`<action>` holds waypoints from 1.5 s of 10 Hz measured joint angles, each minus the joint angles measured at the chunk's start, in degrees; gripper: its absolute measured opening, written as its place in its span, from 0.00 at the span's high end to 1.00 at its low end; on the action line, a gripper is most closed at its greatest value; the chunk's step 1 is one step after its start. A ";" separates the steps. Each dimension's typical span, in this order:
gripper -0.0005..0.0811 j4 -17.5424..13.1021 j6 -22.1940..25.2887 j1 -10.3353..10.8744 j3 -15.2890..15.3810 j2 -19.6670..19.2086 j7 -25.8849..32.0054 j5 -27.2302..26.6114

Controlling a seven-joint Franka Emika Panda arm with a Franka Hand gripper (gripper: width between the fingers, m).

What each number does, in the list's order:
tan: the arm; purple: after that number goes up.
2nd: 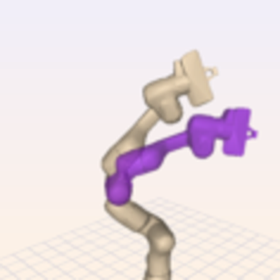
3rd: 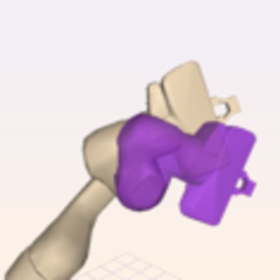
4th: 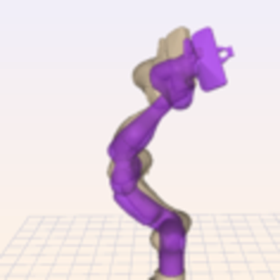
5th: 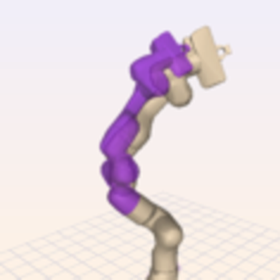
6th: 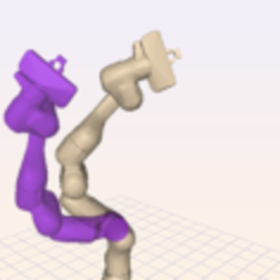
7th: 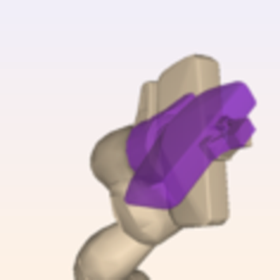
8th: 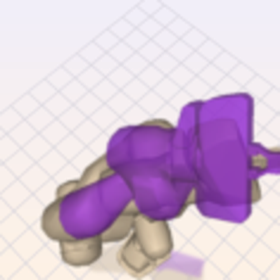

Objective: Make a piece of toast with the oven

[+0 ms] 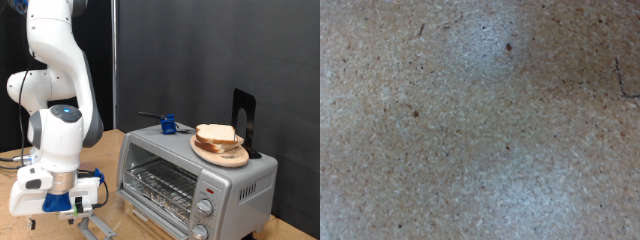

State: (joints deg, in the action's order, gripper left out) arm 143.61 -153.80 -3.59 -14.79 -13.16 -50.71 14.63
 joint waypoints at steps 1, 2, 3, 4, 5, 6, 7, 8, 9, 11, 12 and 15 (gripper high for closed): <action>0.01 0.03 0.00 0.13 0.10 -0.61 -0.84 0.92; 0.01 1.15 -0.11 1.31 0.97 -0.82 -2.05 1.28; 0.00 1.77 -0.46 2.50 1.20 -0.66 -3.24 1.62; 0.00 2.20 -0.77 2.81 1.19 -0.39 -3.57 1.78; 0.00 2.65 -1.43 2.82 1.18 -0.18 -3.62 1.85; 0.00 3.08 -2.00 2.82 1.17 0.02 -3.62 1.85; 0.00 3.42 -2.09 2.80 1.18 0.33 -3.61 1.53; 0.00 3.90 -2.12 2.64 1.33 0.94 -3.03 0.62; 0.00 4.64 -2.18 2.30 1.66 1.75 -1.37 -1.13; 0.00 6.64 -2.18 1.35 2.20 4.92 4.48 -5.83; 0.00 7.85 -2.19 1.06 2.23 7.26 7.56 -8.11; 0.00 9.63 -1.95 0.90 2.67 10.34 13.33 -14.43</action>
State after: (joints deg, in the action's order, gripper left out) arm 153.24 -155.74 -2.69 -12.12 -2.82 -37.38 0.20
